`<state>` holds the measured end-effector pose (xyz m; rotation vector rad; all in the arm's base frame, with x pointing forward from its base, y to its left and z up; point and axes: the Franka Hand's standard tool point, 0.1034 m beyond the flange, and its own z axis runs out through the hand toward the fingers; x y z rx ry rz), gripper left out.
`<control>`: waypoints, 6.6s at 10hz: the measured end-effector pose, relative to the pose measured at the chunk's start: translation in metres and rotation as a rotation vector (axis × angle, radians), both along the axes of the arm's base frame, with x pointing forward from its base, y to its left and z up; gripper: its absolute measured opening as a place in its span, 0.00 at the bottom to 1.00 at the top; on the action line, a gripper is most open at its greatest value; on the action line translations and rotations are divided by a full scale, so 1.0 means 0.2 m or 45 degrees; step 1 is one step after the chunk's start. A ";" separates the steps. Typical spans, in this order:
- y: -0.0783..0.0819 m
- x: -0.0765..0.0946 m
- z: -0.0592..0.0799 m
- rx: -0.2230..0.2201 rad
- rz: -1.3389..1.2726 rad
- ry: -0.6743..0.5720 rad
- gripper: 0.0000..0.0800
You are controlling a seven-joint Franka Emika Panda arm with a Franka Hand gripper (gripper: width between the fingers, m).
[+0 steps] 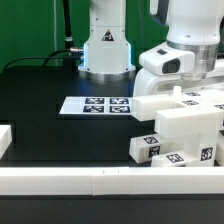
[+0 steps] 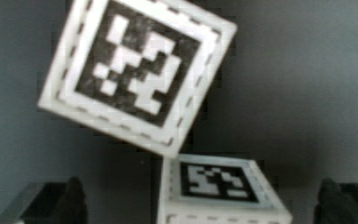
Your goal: Assemble chair
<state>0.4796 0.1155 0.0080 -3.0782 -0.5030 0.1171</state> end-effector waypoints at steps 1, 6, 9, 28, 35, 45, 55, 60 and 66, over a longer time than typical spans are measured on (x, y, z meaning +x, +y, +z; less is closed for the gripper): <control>0.00 0.00 0.00 0.000 0.001 0.002 0.81; 0.00 -0.01 -0.01 -0.001 0.000 0.006 0.35; -0.03 -0.01 0.01 0.000 -0.009 0.013 0.35; -0.11 0.06 0.61 0.080 -0.138 0.041 0.36; -0.01 0.34 0.70 0.094 -0.109 -0.028 0.36; 0.02 0.62 0.67 0.060 0.139 -0.006 0.36; -0.11 0.69 0.61 0.035 0.308 -0.008 0.36; -0.11 0.67 0.58 0.034 0.304 0.006 0.36; -0.10 0.66 0.55 0.032 0.291 0.017 0.36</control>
Offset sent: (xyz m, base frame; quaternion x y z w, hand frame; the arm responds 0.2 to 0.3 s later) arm -0.0035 -0.0006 -0.0056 -0.0009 0.0019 -0.0060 1.0000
